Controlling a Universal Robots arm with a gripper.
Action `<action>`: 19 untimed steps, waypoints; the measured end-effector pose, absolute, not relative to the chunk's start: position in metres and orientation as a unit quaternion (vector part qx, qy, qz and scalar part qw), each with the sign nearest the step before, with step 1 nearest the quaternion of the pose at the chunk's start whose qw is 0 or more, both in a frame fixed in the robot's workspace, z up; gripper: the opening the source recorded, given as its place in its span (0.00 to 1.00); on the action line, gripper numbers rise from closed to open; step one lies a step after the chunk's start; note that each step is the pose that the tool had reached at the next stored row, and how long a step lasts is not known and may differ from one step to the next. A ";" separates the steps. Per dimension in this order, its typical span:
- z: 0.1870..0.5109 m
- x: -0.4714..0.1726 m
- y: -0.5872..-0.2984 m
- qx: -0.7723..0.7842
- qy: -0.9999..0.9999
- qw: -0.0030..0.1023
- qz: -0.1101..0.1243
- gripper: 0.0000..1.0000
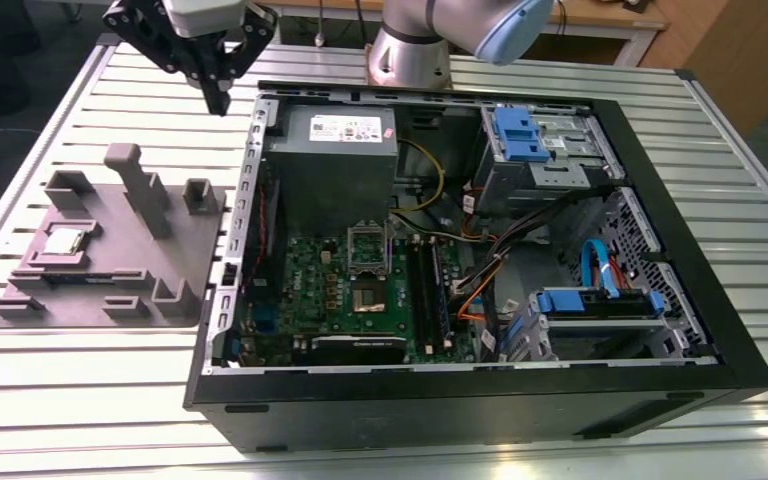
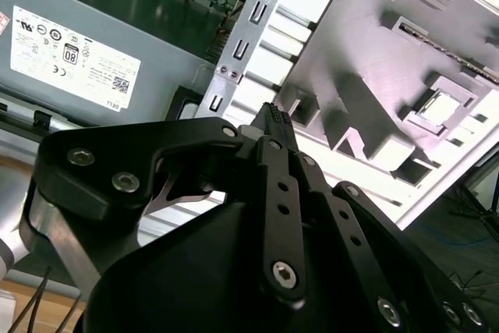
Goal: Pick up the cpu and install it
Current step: 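Reach for the cpu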
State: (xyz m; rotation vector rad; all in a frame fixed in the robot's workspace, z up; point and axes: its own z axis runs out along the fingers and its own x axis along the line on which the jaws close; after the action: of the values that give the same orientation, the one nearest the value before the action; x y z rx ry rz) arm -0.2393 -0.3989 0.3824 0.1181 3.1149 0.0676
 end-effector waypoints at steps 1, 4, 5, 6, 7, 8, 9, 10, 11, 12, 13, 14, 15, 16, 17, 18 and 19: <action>0.382 -0.241 -0.399 0.038 0.999 0.012 0.022 0.10; 0.382 -0.245 -0.399 0.038 0.999 0.012 0.022 0.10; 0.382 -0.246 -0.399 0.038 0.999 0.012 0.022 0.10; 0.382 -0.247 -0.399 0.038 0.999 0.012 0.022 0.10; 0.382 -0.248 -0.399 0.038 0.999 0.012 0.022 0.10; 0.382 -0.249 -0.399 0.038 0.999 0.012 0.022 0.10; 0.382 -0.250 -0.399 0.038 0.999 0.012 0.022 0.10; 0.382 -0.250 -0.399 0.038 0.999 0.012 0.022 0.10; 0.382 -0.251 -0.399 0.038 0.999 0.012 0.022 0.10; 0.382 -0.251 -0.399 0.038 0.999 0.012 0.022 0.10; 0.382 -0.251 -0.399 0.038 0.999 0.012 0.022 0.10; 0.382 -0.251 -0.399 0.038 0.999 0.012 0.022 0.10; 0.382 -0.251 -0.399 0.038 0.999 0.012 0.022 0.10; 0.382 -0.251 -0.399 0.038 0.999 0.012 0.022 0.10; 0.382 -0.251 -0.399 0.038 0.999 0.012 0.022 0.10; 0.382 -0.251 -0.399 0.038 0.999 0.012 0.022 0.10; 0.382 -0.252 -0.399 0.038 0.999 0.012 0.022 0.10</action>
State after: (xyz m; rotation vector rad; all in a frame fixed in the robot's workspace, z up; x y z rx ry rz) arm -0.2516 -0.3989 0.3817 0.1183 3.1148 0.0676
